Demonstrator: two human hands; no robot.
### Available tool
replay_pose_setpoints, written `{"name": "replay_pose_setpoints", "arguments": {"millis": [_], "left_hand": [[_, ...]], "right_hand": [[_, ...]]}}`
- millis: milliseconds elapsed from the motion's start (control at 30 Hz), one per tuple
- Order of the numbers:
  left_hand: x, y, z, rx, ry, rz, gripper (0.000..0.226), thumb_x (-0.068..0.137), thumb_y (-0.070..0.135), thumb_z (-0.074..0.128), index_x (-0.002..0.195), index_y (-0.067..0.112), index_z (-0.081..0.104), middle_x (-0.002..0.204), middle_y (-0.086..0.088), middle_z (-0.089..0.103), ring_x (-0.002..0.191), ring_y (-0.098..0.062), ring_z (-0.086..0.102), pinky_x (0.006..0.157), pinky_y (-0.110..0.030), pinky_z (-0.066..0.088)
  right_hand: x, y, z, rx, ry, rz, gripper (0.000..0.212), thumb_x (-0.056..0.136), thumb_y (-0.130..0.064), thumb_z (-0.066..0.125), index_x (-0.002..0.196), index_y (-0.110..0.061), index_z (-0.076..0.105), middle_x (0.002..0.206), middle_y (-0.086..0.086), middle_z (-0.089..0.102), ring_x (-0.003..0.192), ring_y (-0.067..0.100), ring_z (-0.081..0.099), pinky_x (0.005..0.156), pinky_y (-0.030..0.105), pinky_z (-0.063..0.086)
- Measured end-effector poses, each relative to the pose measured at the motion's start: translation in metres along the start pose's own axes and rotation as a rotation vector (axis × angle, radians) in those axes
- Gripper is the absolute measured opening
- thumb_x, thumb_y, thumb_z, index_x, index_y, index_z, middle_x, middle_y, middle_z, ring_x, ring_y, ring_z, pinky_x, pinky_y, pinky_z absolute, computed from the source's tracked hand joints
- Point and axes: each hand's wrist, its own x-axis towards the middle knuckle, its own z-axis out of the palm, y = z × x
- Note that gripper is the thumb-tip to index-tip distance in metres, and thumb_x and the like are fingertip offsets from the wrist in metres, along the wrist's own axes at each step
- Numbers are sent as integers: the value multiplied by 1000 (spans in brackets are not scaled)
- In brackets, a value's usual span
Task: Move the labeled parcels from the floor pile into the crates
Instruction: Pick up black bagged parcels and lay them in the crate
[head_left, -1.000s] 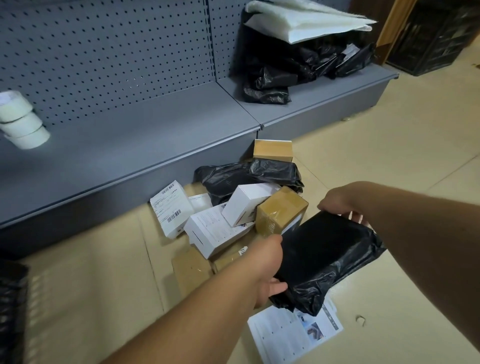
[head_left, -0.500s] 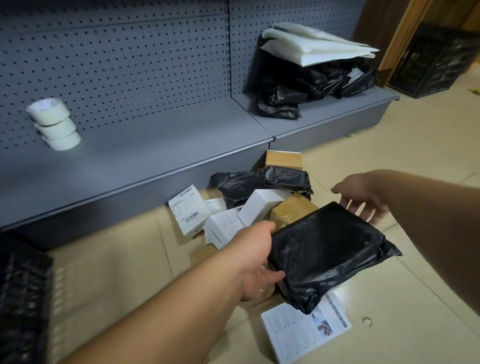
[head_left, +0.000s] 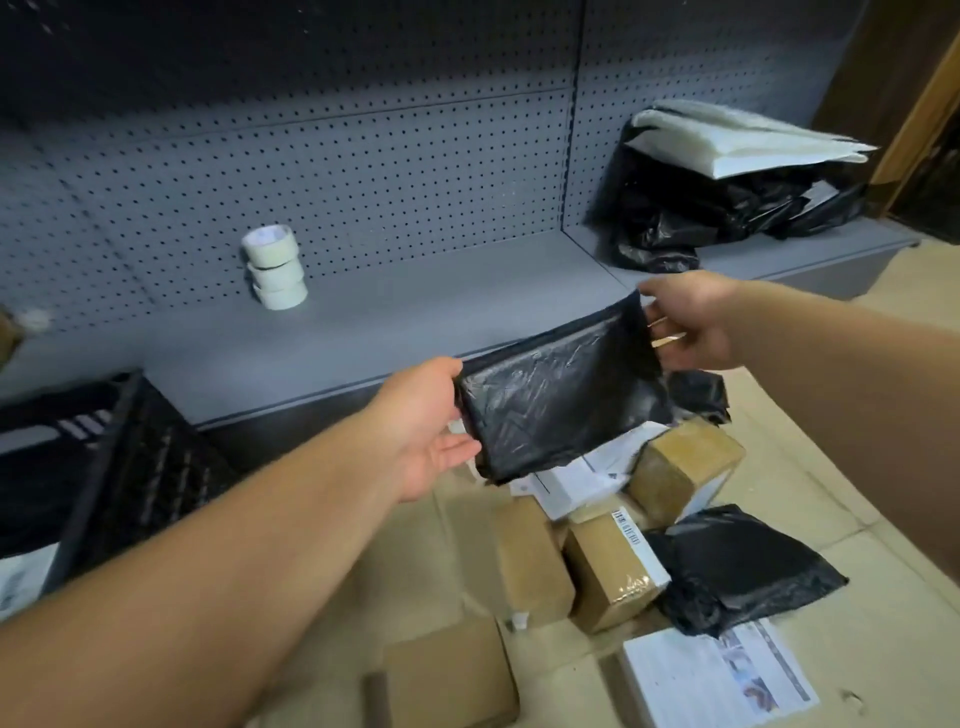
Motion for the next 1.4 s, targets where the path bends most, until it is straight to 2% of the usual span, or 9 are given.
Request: {"name": "replay_pose_setpoints", "arguments": {"millis": [133,300,467,700,800,933,1033,1200,1400], "left_hand": [[7,13,-44,-81,142,124,35,98,34,55,131,23,62,134,-4,64,111,-26,67,92,-39,58],[11,26,-103,-170,257,216,42,100,34,55,141,23,54,150,-1,52,123,-28,60,104,-43,53],[3,37,-162,-166,328,252,52,99,44,52,148,26,47,152,1,50,124,-30,59,99,-44,56],[-21,50,-223,-109,464,382,6,96,20,62,90,18,63,90,-8,73,75,-22,73,76,-49,63],[-32,48,-261,-71,533,438,8,90,15,64,91,23,66,96,-5,67,88,-24,64,84,-48,58],[-49,42,-312,-62,519,438,38,72,19,60,107,19,74,110,-14,75,102,-34,71,90,-53,57],[-55,33,-352,-100,541,341,54,64,15,56,115,8,72,105,-15,77,93,-35,75,80,-54,62],[-68,23,-413,-62,657,274,22,66,10,57,84,16,69,63,-4,71,48,-19,68,50,-34,56],[-78,6,-467,-12,701,164,15,76,18,65,90,11,70,69,-11,75,53,-28,72,51,-39,58]], "right_hand": [[-15,-22,54,154,-77,-81,32,104,-37,47,111,-9,61,107,13,66,92,31,69,49,38,60],[-28,-37,116,289,-201,-108,26,99,-39,53,107,-16,61,109,13,68,106,35,68,87,56,58],[-42,-49,151,420,-357,-126,43,98,-40,55,130,-10,55,123,21,67,109,35,70,94,50,57],[-77,-58,198,437,-460,-166,54,99,-43,51,128,2,57,112,21,73,96,32,75,86,43,61],[-97,-56,224,367,-505,-166,58,98,-46,50,126,4,59,107,20,70,79,28,73,73,36,61],[-121,-49,265,344,-588,-154,60,97,-45,53,126,8,62,128,27,66,99,32,68,91,40,59],[-144,-45,299,320,-656,-183,46,95,-40,57,110,0,73,104,18,74,95,29,69,84,34,61],[-172,-36,354,301,-719,-163,42,97,-38,55,115,-2,69,108,15,73,97,28,71,96,38,57],[-193,-26,415,277,-774,-94,51,97,-36,56,129,3,61,131,23,65,124,36,61,104,43,52]]}}
